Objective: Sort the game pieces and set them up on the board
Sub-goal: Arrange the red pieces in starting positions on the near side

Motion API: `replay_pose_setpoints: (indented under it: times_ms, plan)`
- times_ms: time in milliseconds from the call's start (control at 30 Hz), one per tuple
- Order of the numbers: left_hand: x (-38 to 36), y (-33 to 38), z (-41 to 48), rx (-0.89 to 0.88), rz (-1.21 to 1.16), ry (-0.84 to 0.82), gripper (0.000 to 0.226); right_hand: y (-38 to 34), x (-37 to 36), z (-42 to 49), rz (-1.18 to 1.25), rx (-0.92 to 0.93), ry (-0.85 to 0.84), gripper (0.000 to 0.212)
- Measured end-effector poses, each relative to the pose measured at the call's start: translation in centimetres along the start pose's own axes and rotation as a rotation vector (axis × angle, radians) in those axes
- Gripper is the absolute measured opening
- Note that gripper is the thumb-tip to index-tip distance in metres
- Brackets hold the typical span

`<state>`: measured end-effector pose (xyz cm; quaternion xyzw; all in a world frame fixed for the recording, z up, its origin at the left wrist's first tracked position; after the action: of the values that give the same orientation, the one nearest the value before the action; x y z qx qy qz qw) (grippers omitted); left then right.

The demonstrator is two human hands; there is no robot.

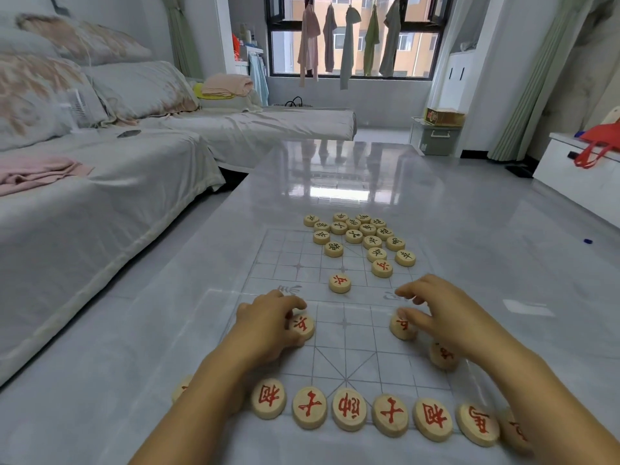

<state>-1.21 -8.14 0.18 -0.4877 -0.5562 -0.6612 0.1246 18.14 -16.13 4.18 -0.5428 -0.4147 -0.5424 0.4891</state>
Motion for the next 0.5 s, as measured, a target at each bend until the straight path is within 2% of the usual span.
replay_pose_setpoints:
  times_ms: [167,267,367,500]
  plan:
    - [1.6,-0.4,1.1,-0.016,0.008,0.027,0.039,-5.1,-1.0,5.1,-0.092,0.119,-0.014,0.046]
    - [4.7,-2.6,1.3,0.031,0.006,0.128,0.032,-7.4,-2.5,7.9,-0.225,0.2,-0.118,0.054]
    - [7.0,-5.7,1.1,0.12,-0.004,0.207,0.031,-8.3,-3.9,8.9,-0.282,0.253,-0.252,0.044]
    - [6.7,-6.4,0.8,0.136,-0.076,0.183,0.033,-8.3,-3.8,7.5,-0.284,0.218,-0.235,0.031]
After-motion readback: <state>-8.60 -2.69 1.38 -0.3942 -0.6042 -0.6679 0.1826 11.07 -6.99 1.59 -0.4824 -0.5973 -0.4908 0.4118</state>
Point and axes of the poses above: each hand's wrist, its own z-axis towards the middle knuckle, its own x-axis out of the back of the hand, y = z × x, the point moved 10 cm from there along z, towards the middle knuckle, and after that the axes turned 15 degrees about -z, right-handed, at the moved point
